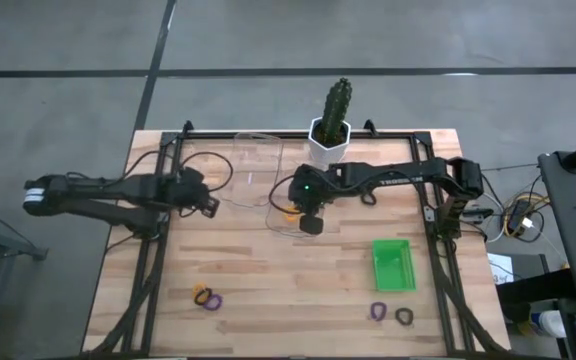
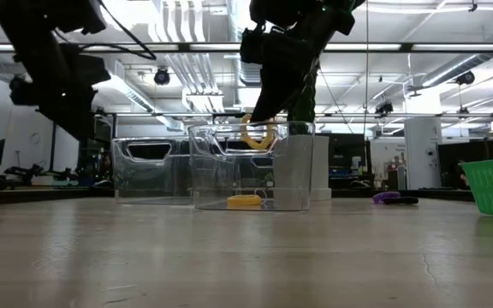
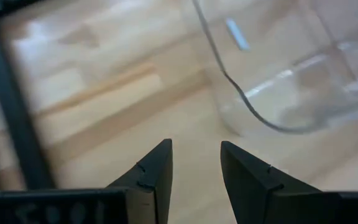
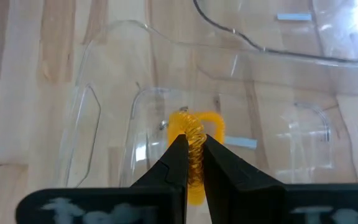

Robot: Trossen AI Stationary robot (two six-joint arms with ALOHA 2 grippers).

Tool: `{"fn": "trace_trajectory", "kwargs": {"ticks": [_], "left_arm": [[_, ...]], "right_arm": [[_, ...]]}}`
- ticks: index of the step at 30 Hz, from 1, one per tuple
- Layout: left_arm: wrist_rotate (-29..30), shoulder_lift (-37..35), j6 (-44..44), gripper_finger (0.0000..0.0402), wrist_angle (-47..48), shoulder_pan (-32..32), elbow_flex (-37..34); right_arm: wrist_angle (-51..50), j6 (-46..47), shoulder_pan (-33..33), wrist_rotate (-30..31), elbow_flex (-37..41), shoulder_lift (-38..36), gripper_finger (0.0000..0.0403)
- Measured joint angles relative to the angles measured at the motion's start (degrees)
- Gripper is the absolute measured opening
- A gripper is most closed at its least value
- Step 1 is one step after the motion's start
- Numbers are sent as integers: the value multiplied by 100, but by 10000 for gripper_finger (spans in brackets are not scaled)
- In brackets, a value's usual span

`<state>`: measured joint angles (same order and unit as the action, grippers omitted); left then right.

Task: Sort spring keychains
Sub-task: Put the top yellow spring keychain into the right transparent bin, then put the top violet spring keychain into the green bin

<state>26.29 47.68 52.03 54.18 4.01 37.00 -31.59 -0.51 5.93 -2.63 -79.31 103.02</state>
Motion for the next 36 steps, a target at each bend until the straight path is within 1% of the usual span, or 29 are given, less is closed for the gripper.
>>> {"fn": "trace_trajectory", "kwargs": {"ticks": [3, 7, 10, 13, 17, 24, 26, 27, 32, 34, 36], "left_arm": [[-463, -303, -141, 128, -295, -2, -362], [-1067, -694, -116, 128, -317, -7, -739], [-1514, -974, -104, 128, -316, -7, -924], [-1853, -1181, -94, 128, -321, -7, -1005], [-2022, -1367, -113, 128, -313, -7, -1000], [-2025, -1473, -124, 128, -198, -7, -1004], [-2027, -1473, -118, 128, -110, -7, -1004], [-2025, -1473, -116, 128, -54, -7, -1004], [-2027, -1473, -98, 128, 162, -7, -1004], [-2027, -1473, -101, 128, 202, -7, -1004], [-2027, -1473, -101, 128, 207, -7, -1004]], "right_arm": [[54, -41, 29, 0, 4, 4, 24], [82, -118, 41, -40, 4, 122, 24], [87, -120, 36, -48, 9, 246, 25], [96, -120, 36, -59, 11, 313, 37], [90, -116, 36, -59, 15, 376, 70], [-7, -127, 40, -39, -26, 371, 129], [-430, -123, 40, 44, -194, 346, 138], [-794, -116, 34, 197, -326, 333, 140], [-3019, -9, 36, 1372, -1125, 208, 139], [-3586, 186, 43, 1648, -1233, 95, 135], [-3874, 373, 96, 1724, -1207, -79, 131]]}}
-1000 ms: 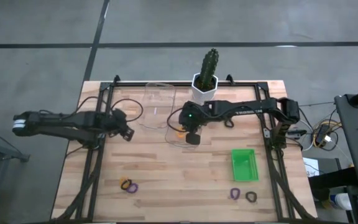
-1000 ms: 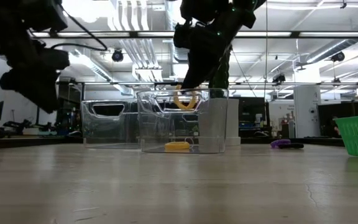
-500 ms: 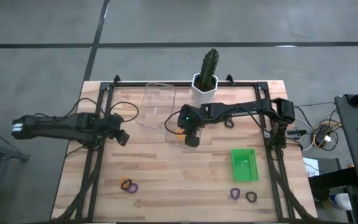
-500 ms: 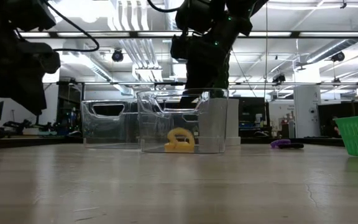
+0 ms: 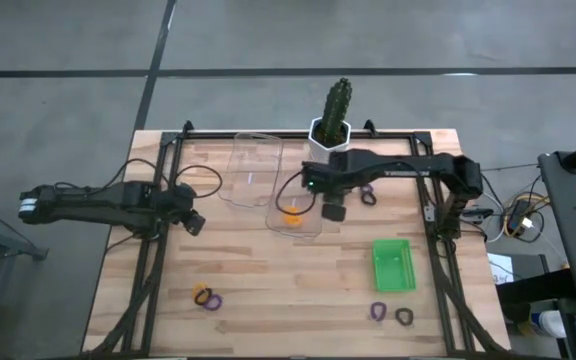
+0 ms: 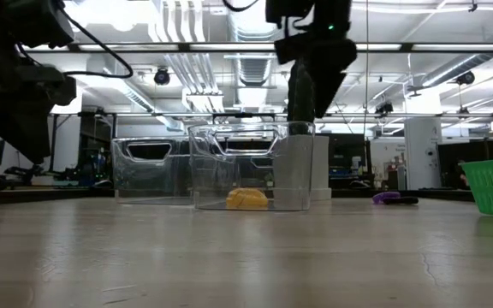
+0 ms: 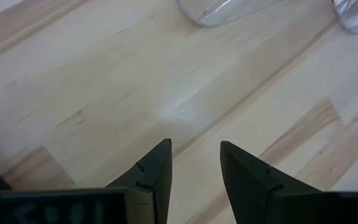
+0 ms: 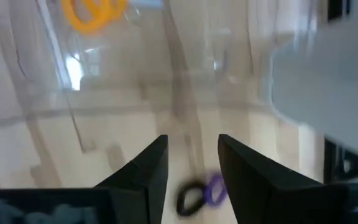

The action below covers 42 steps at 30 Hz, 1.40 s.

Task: Sort spring keychains
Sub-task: Put the top violet spring keychain into the green bin

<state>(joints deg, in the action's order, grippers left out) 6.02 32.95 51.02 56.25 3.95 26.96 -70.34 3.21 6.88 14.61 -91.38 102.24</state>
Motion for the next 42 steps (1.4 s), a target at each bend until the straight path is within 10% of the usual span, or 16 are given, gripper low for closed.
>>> {"fn": "trace_trajectory", "kwargs": {"ticks": [12, 18, 42], "left_arm": [[-149, 0, 7, 128, 4, -4, 0], [-151, 2, 123, 128, -64, -4, 6], [-205, 4, 304, 128, -615, -4, 203]], "right_arm": [[590, 670, 800, -66, 2045, -1443, 139], [2008, 924, 1492, -1359, 3073, -2014, 137], [2134, 1393, 2296, -1447, 3450, -382, 168]]}}
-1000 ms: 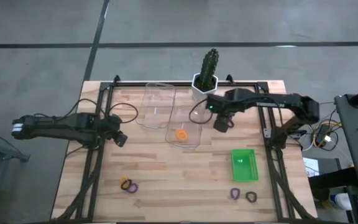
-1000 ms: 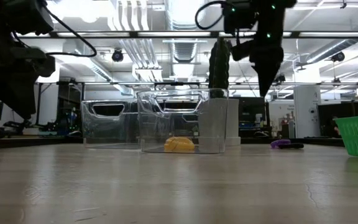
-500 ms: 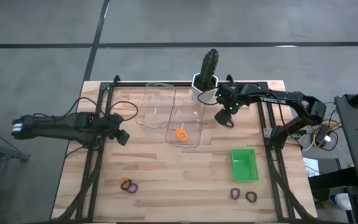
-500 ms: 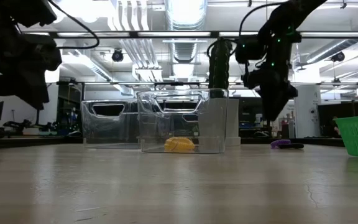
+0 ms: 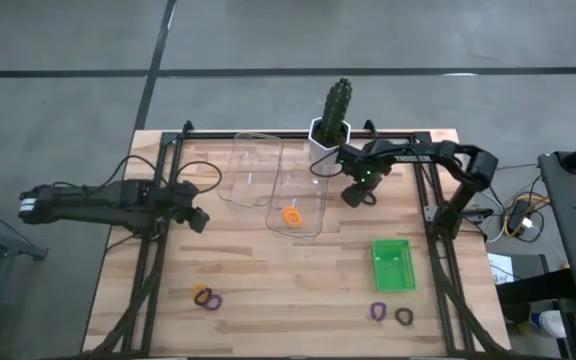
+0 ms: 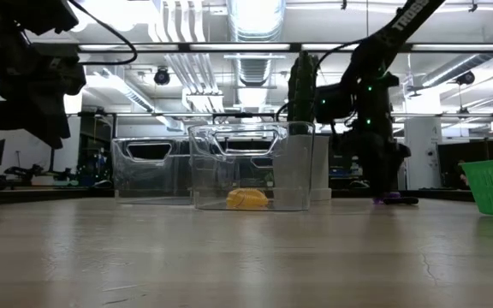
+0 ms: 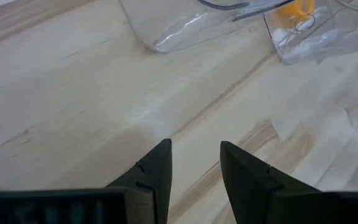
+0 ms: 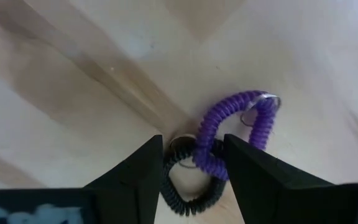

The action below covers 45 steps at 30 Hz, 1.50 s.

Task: Sort spring keychains
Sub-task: Put the top violet spring keychain into the green bin

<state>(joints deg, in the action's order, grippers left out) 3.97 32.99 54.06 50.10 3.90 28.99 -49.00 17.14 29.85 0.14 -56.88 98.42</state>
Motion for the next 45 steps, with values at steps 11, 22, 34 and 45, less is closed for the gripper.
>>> {"fn": "trace_trajectory", "kwargs": {"ticks": [11, 22, 34, 45], "left_arm": [[4, 0, -12, 128, 4, 0, -11], [7, 0, -22, 128, 3, 0, -13], [0, 0, -24, 128, 3, 0, -15], [-7, 0, -19, 128, 3, 0, -15]], "right_arm": [[108, -65, -7, 19, -19, 330, 168], [223, 149, -7, 459, 32, 161, 85], [15, 507, -172, 623, 145, -105, 19], [-300, 1476, -1250, 308, -33, -2728, 18]]}}
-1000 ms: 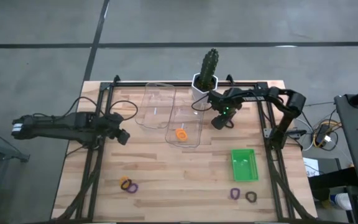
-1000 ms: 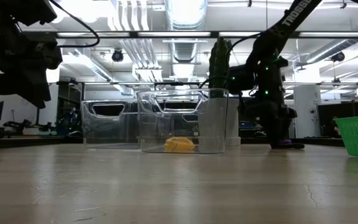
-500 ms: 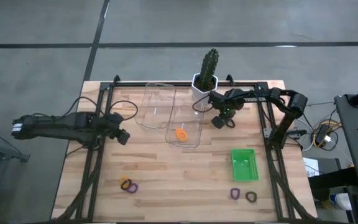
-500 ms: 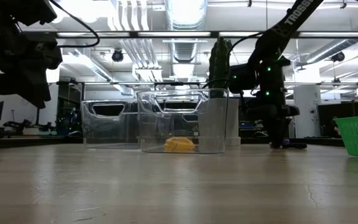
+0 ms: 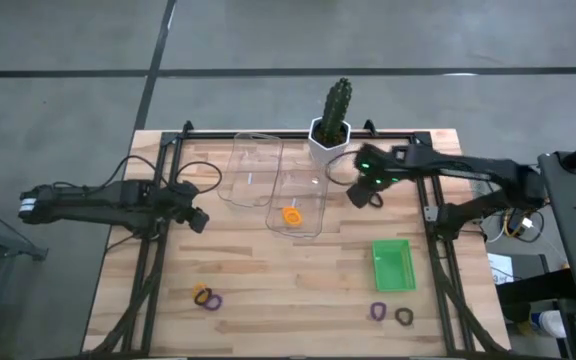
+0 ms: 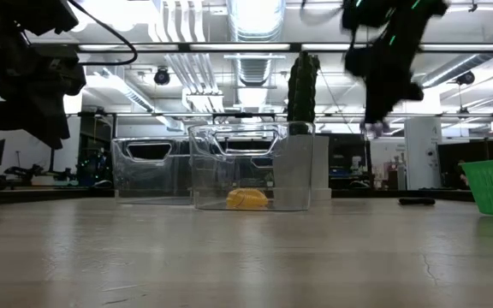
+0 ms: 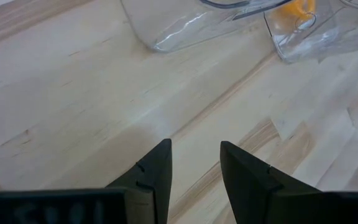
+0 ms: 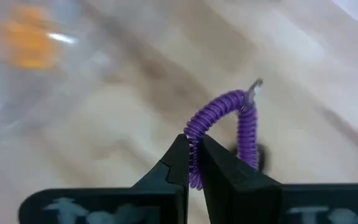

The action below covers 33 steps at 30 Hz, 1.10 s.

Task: Sort spring keychains
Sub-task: Put the top violet spring keychain into the green bin

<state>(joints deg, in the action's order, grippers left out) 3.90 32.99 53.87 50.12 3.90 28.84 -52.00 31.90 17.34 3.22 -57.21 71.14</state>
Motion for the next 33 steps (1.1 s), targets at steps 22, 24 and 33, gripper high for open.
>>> {"fn": "trace_trajectory", "kwargs": {"ticks": [22, 24, 33], "left_arm": [[48, 0, -18, 128, 1, 0, -4], [48, 0, -18, 128, 0, 2, -4], [47, 0, -16, 128, 0, 0, -4]], "right_arm": [[5021, -647, -3072, -2106, 1862, -4436, 18], [5482, -620, -3073, -2393, 2117, -4519, 18], [6344, 92, -3073, -2254, 2588, -4400, 18]]}}
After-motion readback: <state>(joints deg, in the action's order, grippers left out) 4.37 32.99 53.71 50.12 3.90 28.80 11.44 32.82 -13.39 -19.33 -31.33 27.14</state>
